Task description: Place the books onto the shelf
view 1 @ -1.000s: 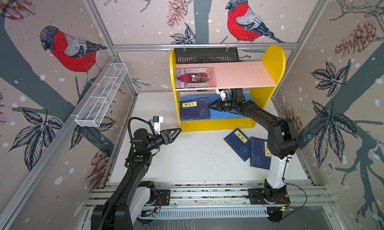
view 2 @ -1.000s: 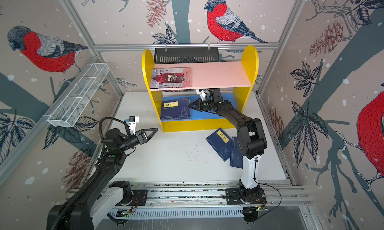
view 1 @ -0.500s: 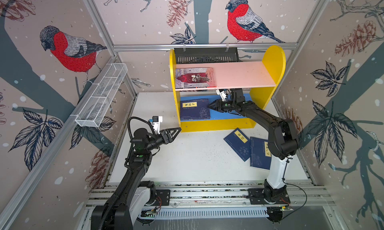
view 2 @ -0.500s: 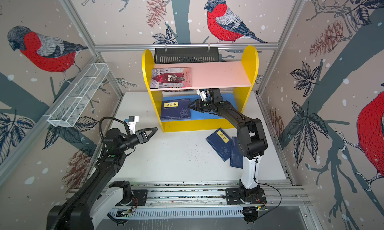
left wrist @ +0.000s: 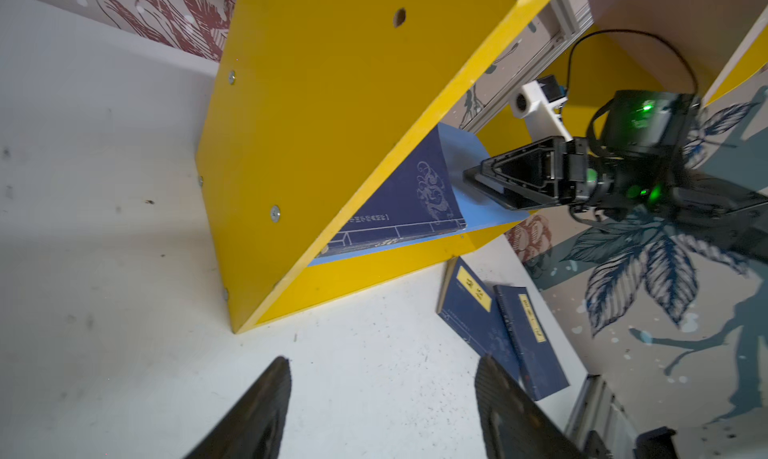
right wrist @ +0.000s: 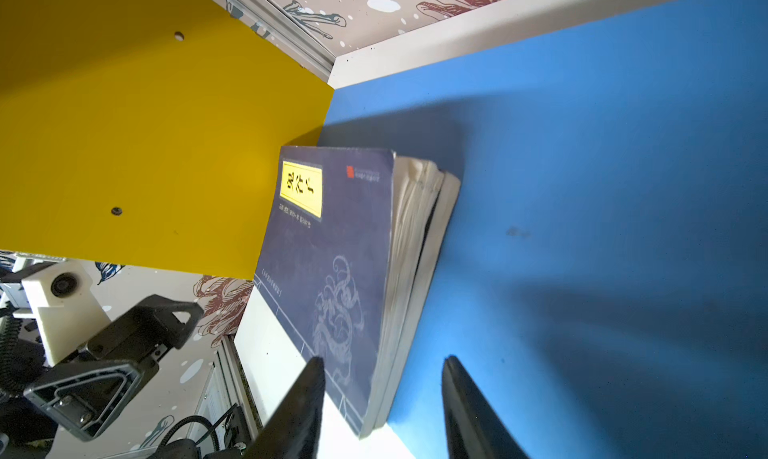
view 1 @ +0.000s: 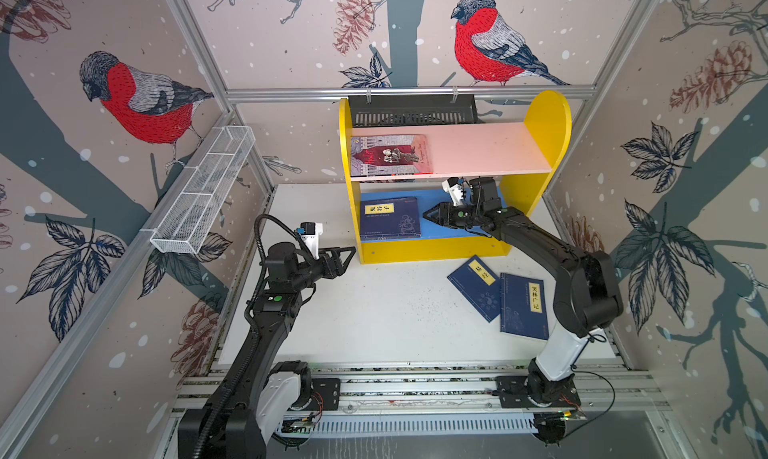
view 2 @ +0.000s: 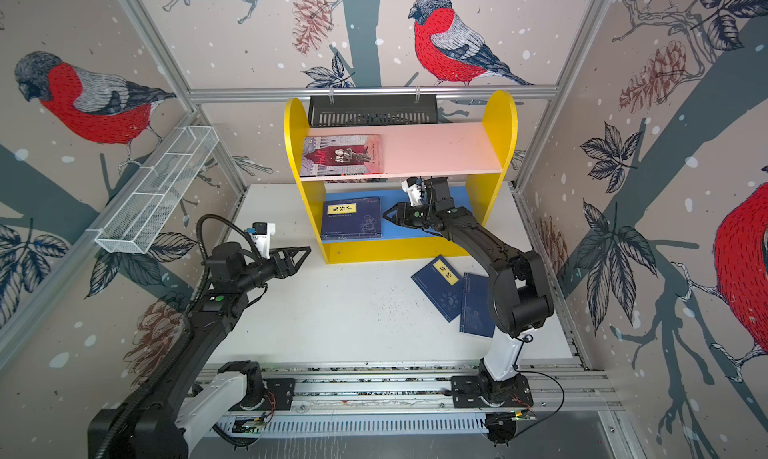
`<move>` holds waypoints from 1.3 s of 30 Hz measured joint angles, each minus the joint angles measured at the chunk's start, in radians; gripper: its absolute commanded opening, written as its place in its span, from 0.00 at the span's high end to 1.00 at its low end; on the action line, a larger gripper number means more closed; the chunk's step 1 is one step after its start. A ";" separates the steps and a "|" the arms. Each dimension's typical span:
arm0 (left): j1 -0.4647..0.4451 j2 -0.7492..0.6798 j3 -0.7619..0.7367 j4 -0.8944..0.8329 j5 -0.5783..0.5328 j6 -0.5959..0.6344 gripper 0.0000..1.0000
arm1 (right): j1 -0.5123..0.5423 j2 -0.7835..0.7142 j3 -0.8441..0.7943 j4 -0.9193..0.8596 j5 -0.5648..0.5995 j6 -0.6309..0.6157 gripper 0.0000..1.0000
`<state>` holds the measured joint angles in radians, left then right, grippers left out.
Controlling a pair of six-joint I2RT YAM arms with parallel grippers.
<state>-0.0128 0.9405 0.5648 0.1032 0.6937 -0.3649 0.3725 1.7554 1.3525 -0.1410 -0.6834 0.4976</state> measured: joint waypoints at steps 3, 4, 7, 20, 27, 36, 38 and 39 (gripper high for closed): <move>0.000 0.014 0.011 -0.018 -0.038 0.106 0.32 | 0.026 -0.062 -0.044 -0.028 0.043 -0.029 0.60; 0.000 0.019 0.011 -0.020 -0.048 0.138 0.32 | 0.038 -0.082 -0.058 -0.038 0.060 -0.036 0.59; -0.005 0.030 0.007 -0.012 -0.069 0.211 0.33 | 0.082 -0.126 -0.097 -0.060 0.129 -0.061 0.56; -0.059 0.073 -0.021 0.034 -0.067 0.399 0.34 | 0.161 -0.270 -0.290 0.034 0.336 -0.029 0.62; -0.087 0.118 -0.021 0.075 -0.095 0.414 0.37 | 0.167 -0.260 -0.292 0.089 0.367 -0.003 0.68; -0.090 0.152 -0.020 0.142 -0.174 0.424 0.41 | 0.182 -0.252 -0.293 0.096 0.378 -0.007 0.70; -0.090 0.156 -0.016 0.142 -0.182 0.426 0.41 | 0.183 -0.253 -0.295 0.097 0.381 -0.007 0.70; -0.090 0.156 -0.013 0.142 -0.189 0.428 0.41 | 0.183 -0.253 -0.298 0.097 0.382 -0.007 0.70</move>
<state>-0.1032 1.0962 0.5514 0.2447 0.5045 0.0635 0.5552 1.5021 1.0542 -0.0437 -0.3012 0.4908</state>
